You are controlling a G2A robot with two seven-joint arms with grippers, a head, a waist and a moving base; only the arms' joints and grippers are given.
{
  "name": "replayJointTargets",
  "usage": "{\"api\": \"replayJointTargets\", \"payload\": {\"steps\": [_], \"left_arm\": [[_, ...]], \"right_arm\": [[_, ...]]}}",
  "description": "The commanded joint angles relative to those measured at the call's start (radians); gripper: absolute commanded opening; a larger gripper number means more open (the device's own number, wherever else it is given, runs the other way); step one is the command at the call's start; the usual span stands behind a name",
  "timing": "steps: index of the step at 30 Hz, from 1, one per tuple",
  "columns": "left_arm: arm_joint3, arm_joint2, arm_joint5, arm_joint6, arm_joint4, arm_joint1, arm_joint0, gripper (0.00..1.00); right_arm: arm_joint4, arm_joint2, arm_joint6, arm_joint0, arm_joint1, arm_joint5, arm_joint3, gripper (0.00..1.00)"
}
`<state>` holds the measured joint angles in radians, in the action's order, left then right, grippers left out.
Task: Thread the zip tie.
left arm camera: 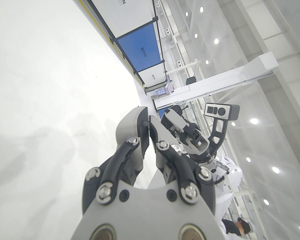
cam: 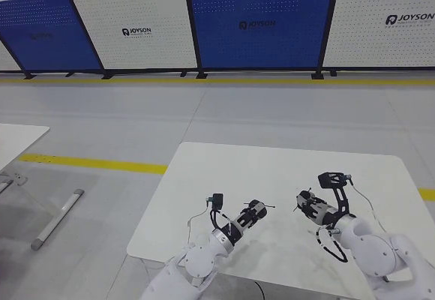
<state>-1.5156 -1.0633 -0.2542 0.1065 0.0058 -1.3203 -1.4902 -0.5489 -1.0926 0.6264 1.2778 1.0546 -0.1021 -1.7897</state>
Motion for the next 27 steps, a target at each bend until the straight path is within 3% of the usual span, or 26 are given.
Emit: {"api": "replayJointTargets", "payload": {"steps": [1, 7, 22, 24, 27], "left_arm": [[0.0, 0.0, 0.0, 0.0, 0.0, 0.0, 0.0, 0.0], [0.0, 0.0, 0.0, 0.0, 0.0, 0.0, 0.0, 0.0], [0.0, 0.0, 0.0, 0.0, 0.0, 0.0, 0.0, 0.0], [0.0, 0.0, 0.0, 0.0, 0.0, 0.0, 0.0, 0.0], [0.0, 0.0, 0.0, 0.0, 0.0, 0.0, 0.0, 0.0]], "right_arm": [[0.023, 0.004, -0.041, 0.008, 0.004, 0.02, 0.01, 0.0], [0.077, 0.004, -0.179, 0.039, 0.015, 0.094, 0.014, 0.0], [0.104, 0.009, -0.196, 0.042, 0.022, 0.084, 0.029, 0.0], [0.112, 0.009, -0.245, 0.054, 0.026, 0.085, 0.033, 0.0], [0.157, 0.02, -0.331, 0.078, 0.035, 0.135, 0.047, 0.0]]}}
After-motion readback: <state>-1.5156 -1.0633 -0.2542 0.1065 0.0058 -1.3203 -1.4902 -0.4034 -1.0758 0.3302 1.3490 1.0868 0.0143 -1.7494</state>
